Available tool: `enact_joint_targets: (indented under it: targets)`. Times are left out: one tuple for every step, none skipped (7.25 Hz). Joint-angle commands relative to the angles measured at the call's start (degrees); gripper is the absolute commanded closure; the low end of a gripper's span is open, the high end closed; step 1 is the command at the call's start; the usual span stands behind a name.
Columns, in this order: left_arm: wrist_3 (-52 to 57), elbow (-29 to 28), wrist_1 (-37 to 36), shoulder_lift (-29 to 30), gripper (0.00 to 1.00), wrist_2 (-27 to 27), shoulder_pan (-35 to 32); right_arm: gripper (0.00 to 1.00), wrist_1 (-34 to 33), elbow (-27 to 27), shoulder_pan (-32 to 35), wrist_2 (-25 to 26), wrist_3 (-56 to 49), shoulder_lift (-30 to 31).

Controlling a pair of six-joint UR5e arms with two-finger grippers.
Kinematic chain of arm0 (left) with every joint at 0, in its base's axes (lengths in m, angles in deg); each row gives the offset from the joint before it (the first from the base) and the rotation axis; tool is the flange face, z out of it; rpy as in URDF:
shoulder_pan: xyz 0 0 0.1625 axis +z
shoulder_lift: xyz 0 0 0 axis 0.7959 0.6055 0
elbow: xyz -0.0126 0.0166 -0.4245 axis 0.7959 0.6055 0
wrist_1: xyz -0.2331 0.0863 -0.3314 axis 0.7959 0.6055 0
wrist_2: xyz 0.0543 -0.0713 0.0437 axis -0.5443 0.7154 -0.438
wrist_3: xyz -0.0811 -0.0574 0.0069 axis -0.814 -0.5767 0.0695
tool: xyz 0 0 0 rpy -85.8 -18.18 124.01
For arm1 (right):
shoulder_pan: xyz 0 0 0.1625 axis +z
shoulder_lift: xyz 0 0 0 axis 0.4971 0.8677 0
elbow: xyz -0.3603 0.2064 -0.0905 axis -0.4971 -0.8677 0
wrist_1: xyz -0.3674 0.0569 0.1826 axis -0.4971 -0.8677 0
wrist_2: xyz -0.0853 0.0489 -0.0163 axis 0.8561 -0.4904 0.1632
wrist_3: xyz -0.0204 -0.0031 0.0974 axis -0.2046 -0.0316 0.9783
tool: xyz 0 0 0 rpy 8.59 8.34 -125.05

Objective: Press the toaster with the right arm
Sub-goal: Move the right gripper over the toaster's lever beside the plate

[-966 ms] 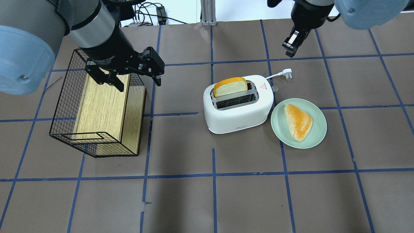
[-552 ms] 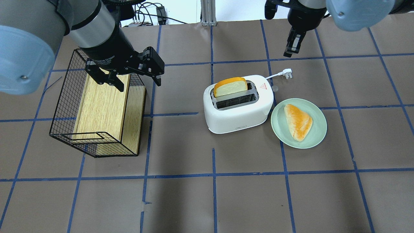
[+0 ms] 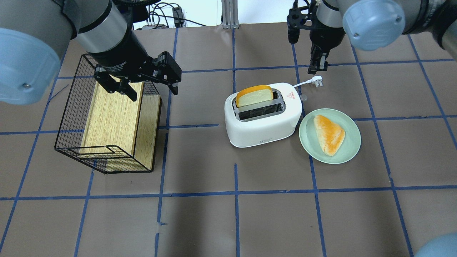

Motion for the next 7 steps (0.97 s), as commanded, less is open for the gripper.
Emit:
enact_joint_targets:
  targets:
    - [0.0,0.0,0.0,0.0,0.00,0.0,0.0,0.93,-5.8,6.6,-0.2,0.2,-2.0,1.5]
    - [0.0,0.0,0.0,0.0,0.00,0.0,0.0,0.93,-5.9,7.3,-0.1,0.2,-2.2,1.5]
    - [0.0,-0.1,0.0,0.0,0.00,0.0,0.0,0.93,-6.6,7.4,0.2,0.2,-2.3,1.1]
    - [0.0,-0.1,0.0,0.0,0.00,0.0,0.0,0.93,-7.6,7.9,0.3,0.1,-2.8,0.8]
    - [0.0,-0.1,0.0,0.0,0.00,0.0,0.0,0.93,-10.0,9.3,0.0,-0.3,-2.8,0.7]
    - [0.0,-0.1,0.0,0.0,0.00,0.0,0.0,0.93,-11.5,11.1,0.0,-0.1,-2.9,0.7]
    - [0.0,-0.1,0.0,0.0,0.00,0.0,0.0,0.93,-14.9,12.6,0.1,-0.1,-2.8,0.7]
